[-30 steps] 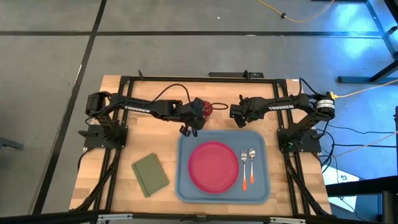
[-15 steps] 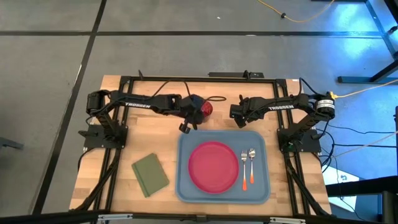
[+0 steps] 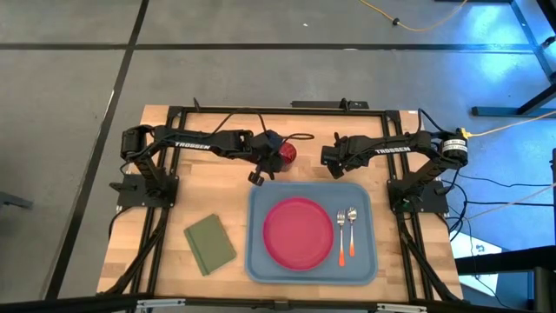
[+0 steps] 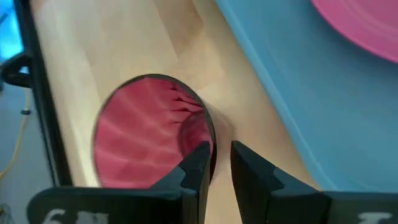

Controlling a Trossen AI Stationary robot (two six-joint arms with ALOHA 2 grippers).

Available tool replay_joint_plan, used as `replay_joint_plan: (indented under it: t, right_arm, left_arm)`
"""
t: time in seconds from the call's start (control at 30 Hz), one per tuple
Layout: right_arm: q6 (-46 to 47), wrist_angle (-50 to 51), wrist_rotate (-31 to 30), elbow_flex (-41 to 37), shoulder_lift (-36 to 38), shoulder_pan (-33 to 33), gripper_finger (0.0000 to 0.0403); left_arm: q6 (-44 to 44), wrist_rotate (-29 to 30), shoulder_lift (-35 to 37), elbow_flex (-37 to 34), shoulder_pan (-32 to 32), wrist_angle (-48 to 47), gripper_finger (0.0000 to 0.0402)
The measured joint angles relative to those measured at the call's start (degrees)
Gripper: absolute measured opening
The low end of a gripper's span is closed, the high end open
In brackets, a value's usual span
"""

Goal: Pick and place plate/cup/fork/spoon on tray
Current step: Put the red glass on the blue serving tray to the top left of the pink plate

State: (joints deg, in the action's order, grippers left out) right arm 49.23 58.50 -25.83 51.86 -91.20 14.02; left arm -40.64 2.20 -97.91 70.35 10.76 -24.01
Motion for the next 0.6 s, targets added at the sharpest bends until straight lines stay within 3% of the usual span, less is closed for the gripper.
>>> replay_joint_plan:
  t: [0.6]
  right_arm:
    - [0.0,0.0,0.0,0.0,0.0,0.0,0.0101]
  left_arm:
    - [-1.0,0.2,0.0,0.0,0.0,-0.6,0.0057]
